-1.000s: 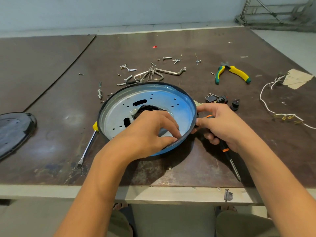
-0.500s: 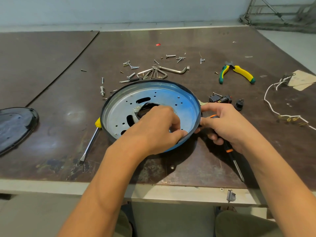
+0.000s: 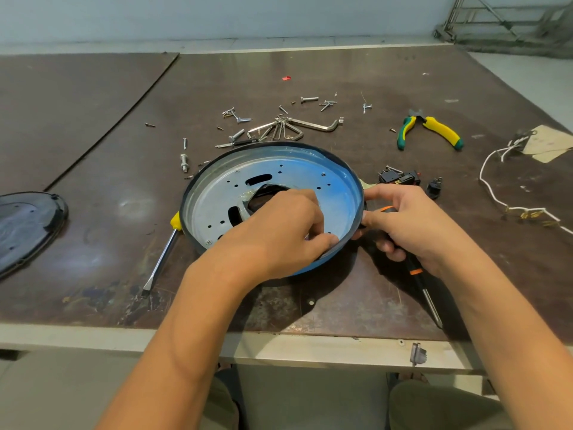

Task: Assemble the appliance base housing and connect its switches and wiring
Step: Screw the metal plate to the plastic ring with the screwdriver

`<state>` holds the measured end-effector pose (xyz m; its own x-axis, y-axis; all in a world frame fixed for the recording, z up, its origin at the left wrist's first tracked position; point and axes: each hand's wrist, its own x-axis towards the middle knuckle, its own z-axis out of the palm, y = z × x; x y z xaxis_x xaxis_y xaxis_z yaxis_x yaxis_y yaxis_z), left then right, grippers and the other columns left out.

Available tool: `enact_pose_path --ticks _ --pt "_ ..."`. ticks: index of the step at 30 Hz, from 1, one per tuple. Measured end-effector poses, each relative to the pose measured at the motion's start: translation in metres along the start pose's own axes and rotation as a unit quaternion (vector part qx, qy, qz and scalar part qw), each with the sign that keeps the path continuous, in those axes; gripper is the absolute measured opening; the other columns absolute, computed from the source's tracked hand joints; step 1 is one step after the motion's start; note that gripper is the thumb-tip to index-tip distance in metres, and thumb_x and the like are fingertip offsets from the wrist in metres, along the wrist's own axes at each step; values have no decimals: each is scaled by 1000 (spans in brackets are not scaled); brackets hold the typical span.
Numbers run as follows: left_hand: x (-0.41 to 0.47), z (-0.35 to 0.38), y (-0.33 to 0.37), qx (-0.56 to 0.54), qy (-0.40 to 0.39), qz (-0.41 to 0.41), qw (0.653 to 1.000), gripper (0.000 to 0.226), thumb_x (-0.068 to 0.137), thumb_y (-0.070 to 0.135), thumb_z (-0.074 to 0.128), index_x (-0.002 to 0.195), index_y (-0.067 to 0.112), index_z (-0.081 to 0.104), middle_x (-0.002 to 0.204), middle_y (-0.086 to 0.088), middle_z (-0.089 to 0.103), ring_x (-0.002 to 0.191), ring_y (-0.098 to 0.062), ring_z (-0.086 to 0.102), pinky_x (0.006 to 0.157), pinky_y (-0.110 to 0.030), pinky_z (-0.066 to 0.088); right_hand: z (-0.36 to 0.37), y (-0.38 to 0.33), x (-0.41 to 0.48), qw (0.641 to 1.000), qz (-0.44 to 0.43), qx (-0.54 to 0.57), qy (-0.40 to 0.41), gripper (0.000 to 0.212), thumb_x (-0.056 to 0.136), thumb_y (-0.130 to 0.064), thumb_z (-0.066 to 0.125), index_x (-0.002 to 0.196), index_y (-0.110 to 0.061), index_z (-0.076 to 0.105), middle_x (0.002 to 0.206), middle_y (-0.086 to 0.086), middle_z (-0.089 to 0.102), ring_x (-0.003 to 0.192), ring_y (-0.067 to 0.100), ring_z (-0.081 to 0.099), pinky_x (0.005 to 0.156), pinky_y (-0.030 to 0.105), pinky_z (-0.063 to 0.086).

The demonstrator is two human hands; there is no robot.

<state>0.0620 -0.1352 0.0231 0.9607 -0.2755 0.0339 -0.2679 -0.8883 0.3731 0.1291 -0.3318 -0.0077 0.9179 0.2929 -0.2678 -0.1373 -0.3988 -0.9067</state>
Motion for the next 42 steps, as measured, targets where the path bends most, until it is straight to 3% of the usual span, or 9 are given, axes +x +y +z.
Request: enact_pose_path --ticks 7,11,14,20,24,30,36,42 --pt "-1 -2 3 -6 0 -9 1000 26 92 39 65 74 20 67 87 8 54 78 -8 51 65 -19 38 0 0 -1 1000 2 3 1 39 96 -9 62 126 -35 60 77 6 77 40 10 48 36 21 36" --pt "-2 -8 6 -48 -23 -8 999 23 89 25 71 72 33 59 92 14 55 86 -8 56 75 -18 44 0 0 -1 1000 3 4 1 38 96 -9 62 125 -34 61 76 7 76 41 10 48 36 21 36" --pt "-2 -8 7 -50 -23 0 999 21 89 23 71 74 33 61 93 14 58 88 -8 57 78 -20 46 1 0 -1 1000 3 9 3 38 97 -8 61 125 -34 61 75 7 76 41 11 47 36 21 35" --pt "1 -4 4 -26 -4 -4 1000 22 91 35 66 74 21 67 88 8 56 78 -9 54 66 -19 42 0 -1 -2 1000 3 5 2 37 97 -9 61 123 -35 62 74 6 75 41 11 47 35 21 35" --pt "0 -2 2 -9 -1 7 1000 26 92 36 64 76 17 69 92 5 56 81 -12 56 71 -29 48 0 -1 -2 1000 -1 8 -5 38 96 -8 62 125 -32 62 74 8 75 41 12 47 36 21 35" --pt "2 -6 3 -33 23 -21 999 25 85 42 72 73 20 70 89 12 58 76 -6 54 63 -15 36 -1 1 0 1000 -2 -2 -3 41 96 -9 63 130 -32 60 74 7 76 41 11 48 37 21 35" --pt "3 -9 5 -75 0 -50 996 20 81 39 77 68 27 68 84 12 62 81 -7 58 77 -35 54 0 2 -1 1000 -2 -9 -1 41 96 -11 63 129 -35 59 71 4 75 41 10 49 37 22 36" --pt "1 -11 1 -114 -19 -49 992 19 81 32 79 67 29 66 83 12 63 83 -7 60 80 -35 53 0 0 -2 1000 1 -6 0 40 96 -10 62 128 -34 59 73 5 76 41 10 48 36 22 36"
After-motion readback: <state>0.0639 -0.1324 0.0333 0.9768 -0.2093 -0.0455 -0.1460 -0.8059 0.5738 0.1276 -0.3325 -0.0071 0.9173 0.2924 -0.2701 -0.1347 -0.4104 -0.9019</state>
